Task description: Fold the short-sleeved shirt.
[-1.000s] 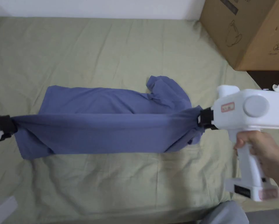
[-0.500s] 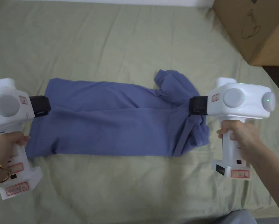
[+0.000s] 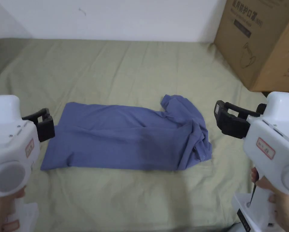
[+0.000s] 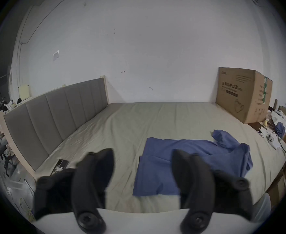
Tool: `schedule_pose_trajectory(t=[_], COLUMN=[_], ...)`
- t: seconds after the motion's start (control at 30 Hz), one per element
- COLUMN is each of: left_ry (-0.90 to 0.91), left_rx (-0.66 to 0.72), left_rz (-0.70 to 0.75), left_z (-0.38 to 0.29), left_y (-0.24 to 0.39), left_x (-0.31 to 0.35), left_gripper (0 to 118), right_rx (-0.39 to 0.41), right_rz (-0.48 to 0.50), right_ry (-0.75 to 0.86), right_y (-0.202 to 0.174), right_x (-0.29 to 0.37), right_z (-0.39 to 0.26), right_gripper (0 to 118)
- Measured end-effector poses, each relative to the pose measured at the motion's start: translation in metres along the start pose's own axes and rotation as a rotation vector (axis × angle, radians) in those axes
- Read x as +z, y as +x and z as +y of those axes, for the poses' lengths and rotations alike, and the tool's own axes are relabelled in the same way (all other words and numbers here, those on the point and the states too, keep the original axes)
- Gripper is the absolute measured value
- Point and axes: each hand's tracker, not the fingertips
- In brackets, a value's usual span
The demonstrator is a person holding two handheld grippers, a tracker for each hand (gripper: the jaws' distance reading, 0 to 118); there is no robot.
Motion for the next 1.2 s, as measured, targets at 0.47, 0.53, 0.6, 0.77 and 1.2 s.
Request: schedule_pose_trajectory(t=[0.47, 0.53, 0.6, 0.77, 1.2], left_ry=[-0.112, -0.203, -0.298, -0.484, -0.766], left_rx=[0.080, 0.059, 0.072, 0.175, 0.118], left_rz=[-0.104, -0.109, -0.128, -0.151, 0.011], left_z=[-0.023, -0.018, -0.014, -0.019, -0.063], left_y=[-0.012, -0.018, -0.029, -0.047, -0.026], left_x=[0.018, -0.002, -0.026, -0.090, -0.210], left_gripper=[0, 4, 58, 109, 95], right_rx=[-0.006, -0.006, -0.002, -0.007, -0.004], right_rz=[0.019, 0.032, 0.029, 0.019, -0.054], right_ry=[-0.013, -0.029, -0.046, -0.082, -0.228], right_y=[-0.008, -0.006, -0.009, -0.008, 0.008], right_x=[0.034, 0.031, 0.030, 0.022, -0.011], right_z=[-0.019, -0.021, -0.022, -0.028, -0.045], right_gripper=[0, 0, 0, 0, 0])
